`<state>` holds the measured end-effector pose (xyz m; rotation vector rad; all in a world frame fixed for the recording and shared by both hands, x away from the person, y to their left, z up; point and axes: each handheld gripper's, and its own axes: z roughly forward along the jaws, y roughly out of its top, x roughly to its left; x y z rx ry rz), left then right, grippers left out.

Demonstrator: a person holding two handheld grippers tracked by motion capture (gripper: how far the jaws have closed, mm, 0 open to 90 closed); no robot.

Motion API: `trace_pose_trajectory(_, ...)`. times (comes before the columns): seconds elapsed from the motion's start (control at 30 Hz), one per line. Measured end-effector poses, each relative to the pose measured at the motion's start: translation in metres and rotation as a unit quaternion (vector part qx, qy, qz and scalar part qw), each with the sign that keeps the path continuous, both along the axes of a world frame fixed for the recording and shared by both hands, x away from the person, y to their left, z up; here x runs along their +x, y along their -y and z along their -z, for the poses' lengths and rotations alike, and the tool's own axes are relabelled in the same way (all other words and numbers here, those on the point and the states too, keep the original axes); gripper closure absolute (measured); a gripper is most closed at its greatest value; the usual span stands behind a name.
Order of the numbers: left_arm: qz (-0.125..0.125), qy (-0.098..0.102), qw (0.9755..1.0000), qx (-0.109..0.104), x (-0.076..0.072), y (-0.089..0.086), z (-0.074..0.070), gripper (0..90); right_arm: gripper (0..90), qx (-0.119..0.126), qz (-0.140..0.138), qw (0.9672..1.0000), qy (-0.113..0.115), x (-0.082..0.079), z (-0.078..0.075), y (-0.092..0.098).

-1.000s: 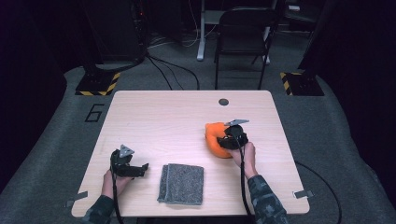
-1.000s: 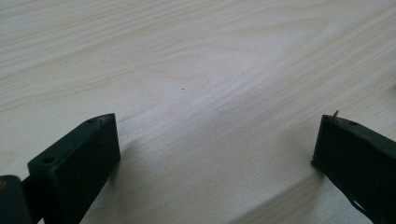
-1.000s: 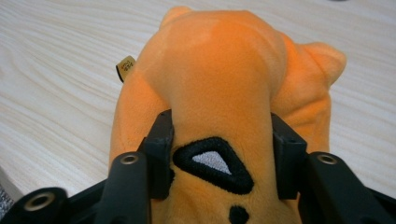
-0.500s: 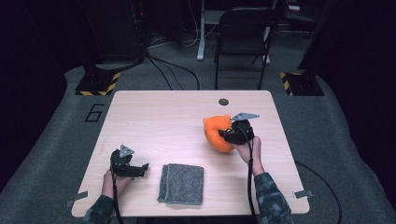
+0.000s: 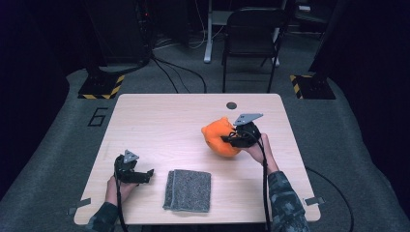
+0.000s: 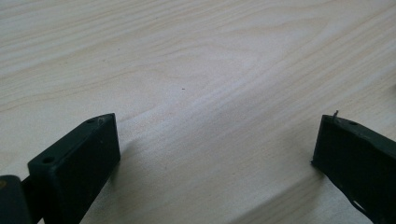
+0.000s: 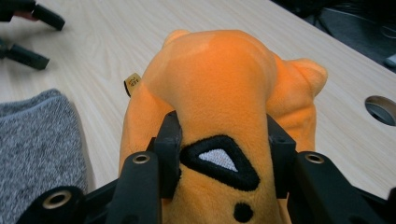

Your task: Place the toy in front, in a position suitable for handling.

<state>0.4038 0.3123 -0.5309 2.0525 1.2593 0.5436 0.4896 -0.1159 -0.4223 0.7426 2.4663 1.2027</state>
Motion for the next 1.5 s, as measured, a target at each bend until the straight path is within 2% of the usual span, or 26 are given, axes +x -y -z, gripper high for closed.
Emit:
trace_pose_trajectory(0.07,0.000,0.000,1.0000,0.000,0.000,0.000,0.000,0.5,58.6,-0.007,-0.019,0.9998,-0.001,0.004,0.000,0.001)
trace_pose_trajectory(0.33,0.000,0.000,1.0000,0.000,0.000,0.000,0.000,0.5,58.2,-0.022,-0.061,0.9979,0.005,0.012,-0.001,0.001)
trace_pose_trajectory(0.4,0.000,0.000,1.0000,0.000,0.000,0.000,0.000,0.5,57.6,-0.031,-0.075,0.9967,0.005,0.015,0.002,0.000)
trace_pose_trajectory(0.43,0.000,0.000,1.0000,0.000,0.000,0.000,0.000,0.5,57.3,-0.032,-0.069,0.9971,-0.002,0.017,0.006,-0.001)
trace_pose_trajectory(0.47,0.000,0.000,1.0000,0.000,0.000,0.000,0.000,0.5,56.5,-0.043,-0.074,0.9963,-0.005,0.019,0.011,-0.002)
trace_pose_trajectory(0.53,0.000,0.001,1.0000,0.000,0.000,0.000,0.000,0.5,54.1,-0.071,-0.064,0.9954,-0.006,0.021,0.025,-0.008)
trace_pose_trajectory(0.57,0.000,0.000,1.0000,0.000,0.000,0.000,0.000,0.5,51.7,-0.092,-0.069,0.9933,-0.008,0.021,0.033,-0.011)
trace_pose_trajectory(0.6,0.000,0.000,1.0000,0.000,0.000,0.000,0.000,0.5,49.4,-0.078,-0.064,0.9949,-0.009,0.021,0.034,-0.010)
trace_pose_trajectory(0.67,0.000,0.001,1.0000,0.000,0.000,0.000,0.000,0.5,43.2,-0.077,-0.059,0.9953,-0.005,0.022,0.033,-0.009)
trace_pose_trajectory(0.73,0.001,0.001,1.0000,0.000,0.000,0.000,0.000,0.5,31.0,-0.079,-0.044,0.9959,-0.001,0.020,0.029,-0.010)
trace_pose_trajectory(0.77,-0.001,0.004,1.0000,0.000,0.000,0.000,0.000,0.5,25.5,-0.074,-0.042,0.9963,-0.006,0.019,0.027,-0.009)
trace_pose_trajectory(0.8,0.000,0.003,1.0000,0.000,0.000,0.000,0.000,0.5,14.9,-0.068,-0.037,0.9970,0.002,0.017,0.024,-0.008)
trace_pose_trajectory(0.83,0.000,0.004,1.0000,0.000,0.000,0.000,0.000,0.5,7.2,-0.054,-0.026,0.9982,-0.001,0.014,0.020,-0.007)
trace_pose_trajectory(0.9,0.000,0.004,1.0000,0.000,0.000,0.000,0.000,0.5,0.0,-0.044,-0.018,0.9989,-0.006,0.010,0.016,-0.007)
trace_pose_trajectory(0.97,0.000,0.003,1.0000,0.000,0.000,0.000,0.000,0.5,0.0,-0.030,0.007,0.9992,-0.025,0.006,0.012,-0.006)
trace_pose_trajectory(1.0,0.000,0.004,1.0000,0.000,0.000,0.000,0.000,0.5,0.0,-0.027,0.031,0.9987,-0.030,0.003,0.010,-0.007)
trace_pose_trajectory(1.07,0.000,0.004,1.0000,0.000,0.000,0.000,0.000,0.5,0.0,-0.003,0.086,0.9945,-0.059,0.000,0.009,-0.007)
trace_pose_trajectory(1.1,-0.001,0.004,1.0000,0.000,0.000,0.000,0.000,0.5,0.0,0.025,0.126,0.9884,-0.082,-0.002,0.009,-0.005)
trace_pose_trajectory(1.13,0.000,0.002,1.0000,0.000,0.000,0.000,0.000,0.5,0.0,0.031,0.149,0.9844,-0.090,-0.002,0.010,-0.005)
trace_pose_trajectory(1.17,-0.001,0.004,1.0000,0.000,0.000,0.000,0.000,0.5,0.0,0.026,0.160,0.9828,-0.088,-0.003,0.010,-0.005)
trace_pose_trajectory(1.2,0.000,0.004,1.0000,0.000,0.000,0.000,0.000,0.5,0.0,0.023,0.178,0.9795,-0.091,-0.004,0.012,-0.007)
trace_pose_trajectory(1.27,0.000,0.004,1.0000,0.000,0.000,0.000,0.000,0.5,0.0,0.021,0.190,0.9762,-0.103,-0.003,0.015,-0.009)
trace_pose_trajectory(1.3,0.000,0.004,1.0000,0.000,0.000,0.000,0.000,0.5,0.0,0.017,0.192,0.9761,-0.100,-0.002,0.017,-0.009)
trace_pose_trajectory(1.33,0.000,0.004,1.0000,0.000,0.000,0.000,0.000,0.5,0.0,0.016,0.198,0.9744,-0.104,-0.002,0.018,-0.010)
trace_pose_trajectory(1.4,0.000,0.004,1.0000,0.000,0.000,0.000,0.000,0.5,0.0,0.024,0.207,0.9716,-0.112,-0.001,0.020,-0.011)
trace_pose_trajectory(1.5,0.000,0.004,1.0000,0.000,0.000,0.000,0.000,0.5,0.0,0.027,0.216,0.9692,-0.115,0.001,0.023,-0.013)
